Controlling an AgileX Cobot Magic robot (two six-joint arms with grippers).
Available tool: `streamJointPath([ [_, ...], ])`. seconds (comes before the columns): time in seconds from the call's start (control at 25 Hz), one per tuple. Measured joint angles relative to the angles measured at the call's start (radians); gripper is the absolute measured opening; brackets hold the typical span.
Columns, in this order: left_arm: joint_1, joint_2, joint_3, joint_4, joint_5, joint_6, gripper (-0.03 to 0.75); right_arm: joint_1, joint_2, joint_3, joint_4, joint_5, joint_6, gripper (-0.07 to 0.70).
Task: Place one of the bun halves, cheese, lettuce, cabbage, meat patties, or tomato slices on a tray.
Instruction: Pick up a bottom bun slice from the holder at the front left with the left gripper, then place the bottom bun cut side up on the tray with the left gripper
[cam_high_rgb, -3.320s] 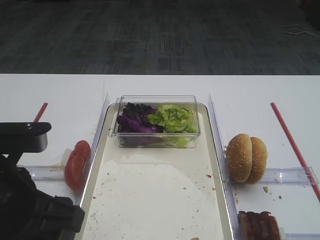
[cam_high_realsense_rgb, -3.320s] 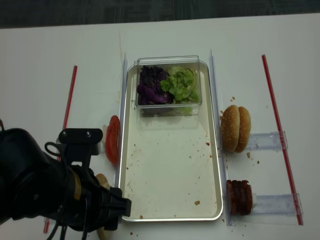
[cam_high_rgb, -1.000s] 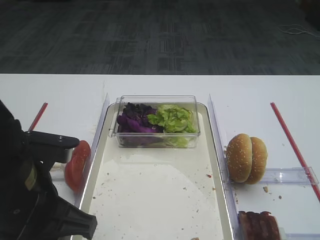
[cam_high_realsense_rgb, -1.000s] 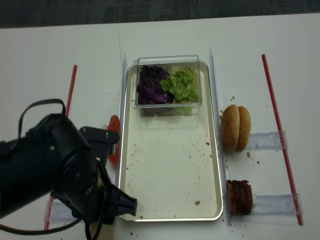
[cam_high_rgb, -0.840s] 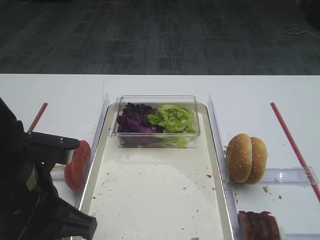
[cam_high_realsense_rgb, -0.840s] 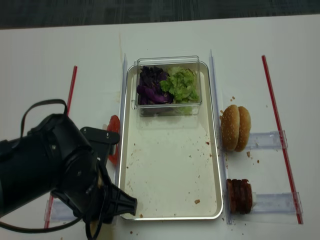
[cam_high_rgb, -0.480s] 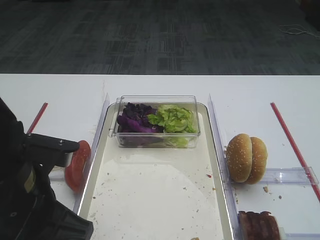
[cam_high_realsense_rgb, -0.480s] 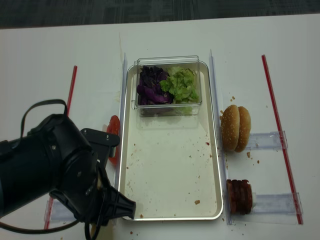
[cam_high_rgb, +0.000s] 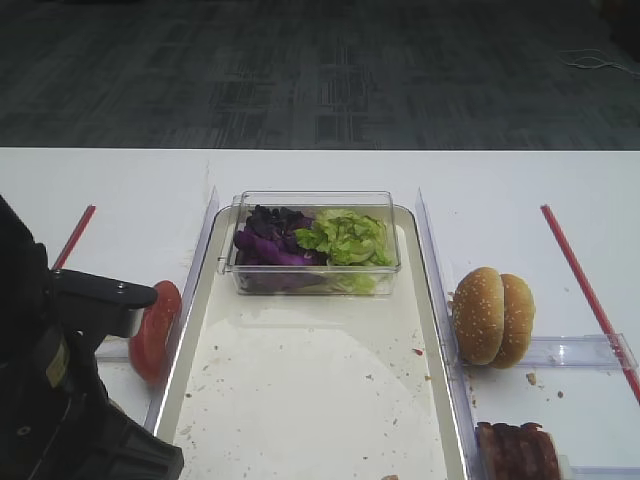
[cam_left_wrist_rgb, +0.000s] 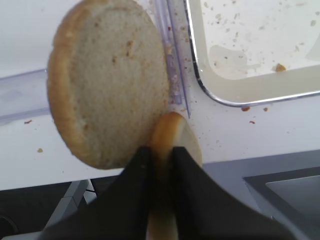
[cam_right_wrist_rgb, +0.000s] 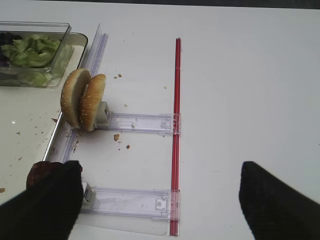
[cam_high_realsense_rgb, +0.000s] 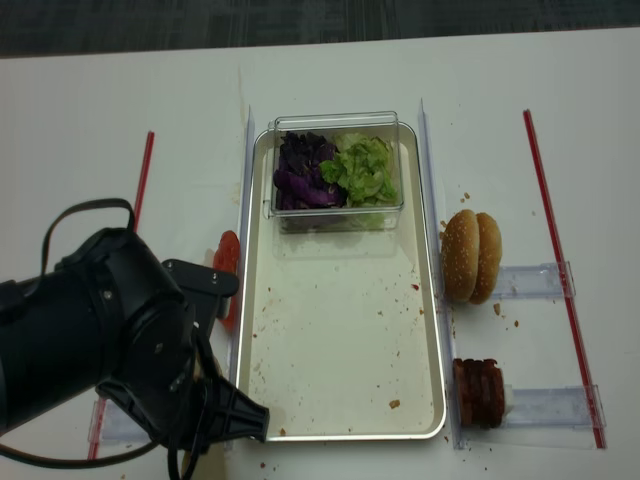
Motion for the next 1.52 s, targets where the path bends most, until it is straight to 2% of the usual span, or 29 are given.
streamJointPath([
  [0.2, 0.0, 0.0, 0.0, 0.0, 0.0, 0.002, 0.079, 0.0, 0.0, 0.0, 0.0, 0.0, 0.0, 0.66],
  [0.56, 0.0, -0.056, -0.013, -0.021, 0.012, 0.033, 0.071, 0.0, 0.0, 0.0, 0.0, 0.0, -0.002, 0.66],
  [0.8, 0.0, -0.099, -0.07, -0.021, 0.034, 0.035, 0.069, 0.0, 0.0, 0.0, 0.0, 0.0, -0.002, 0.66],
  [1.2, 0.0, -0.107, -0.197, 0.02, 0.099, 0.035, 0.067, 0.0, 0.0, 0.0, 0.0, 0.0, -0.002, 0.66],
  [1.52, 0.0, -0.107, -0.27, 0.038, 0.101, 0.035, 0.066, 0.0, 0.0, 0.0, 0.0, 0.0, -0.002, 0.66],
])
